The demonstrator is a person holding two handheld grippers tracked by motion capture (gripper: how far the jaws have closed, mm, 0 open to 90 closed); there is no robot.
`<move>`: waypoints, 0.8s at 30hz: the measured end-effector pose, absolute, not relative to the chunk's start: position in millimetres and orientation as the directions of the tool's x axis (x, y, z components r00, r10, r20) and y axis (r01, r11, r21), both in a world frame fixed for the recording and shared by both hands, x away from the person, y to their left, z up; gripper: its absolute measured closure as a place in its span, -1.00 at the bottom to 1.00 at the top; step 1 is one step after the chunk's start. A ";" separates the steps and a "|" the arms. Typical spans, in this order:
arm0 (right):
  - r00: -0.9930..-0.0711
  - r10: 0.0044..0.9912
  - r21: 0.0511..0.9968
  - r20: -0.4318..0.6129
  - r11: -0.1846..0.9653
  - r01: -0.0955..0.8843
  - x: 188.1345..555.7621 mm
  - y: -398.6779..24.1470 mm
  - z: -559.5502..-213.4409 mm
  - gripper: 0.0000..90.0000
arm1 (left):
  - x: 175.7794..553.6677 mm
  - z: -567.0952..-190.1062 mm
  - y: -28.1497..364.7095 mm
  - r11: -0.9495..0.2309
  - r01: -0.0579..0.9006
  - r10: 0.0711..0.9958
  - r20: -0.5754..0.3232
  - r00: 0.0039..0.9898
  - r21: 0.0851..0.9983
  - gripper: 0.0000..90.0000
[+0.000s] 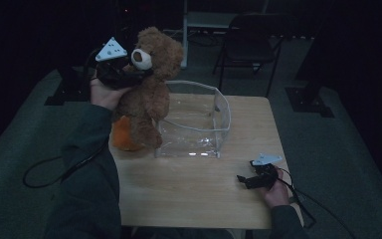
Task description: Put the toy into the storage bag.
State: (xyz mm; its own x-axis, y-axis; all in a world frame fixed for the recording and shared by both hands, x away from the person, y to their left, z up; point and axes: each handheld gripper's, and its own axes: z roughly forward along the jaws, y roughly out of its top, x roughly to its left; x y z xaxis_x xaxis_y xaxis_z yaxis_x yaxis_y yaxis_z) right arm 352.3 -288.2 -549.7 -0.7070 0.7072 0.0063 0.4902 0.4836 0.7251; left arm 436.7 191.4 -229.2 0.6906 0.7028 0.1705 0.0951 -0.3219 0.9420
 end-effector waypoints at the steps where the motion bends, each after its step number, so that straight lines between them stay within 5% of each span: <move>1: -0.707 0.707 0.725 0.007 0.483 0.490 352.3 -288.2 -549.7 -0.73 | 437.5 -228.2 190.8 -0.322 0.096 0.704 0.171 0.689 0.942 0.05; 24: -0.707 0.708 0.725 0.008 0.483 0.491 352.2 -288.2 -549.7 -0.73 | 461.5 -225.5 175.1 -0.324 0.142 0.708 0.140 0.693 0.935 0.05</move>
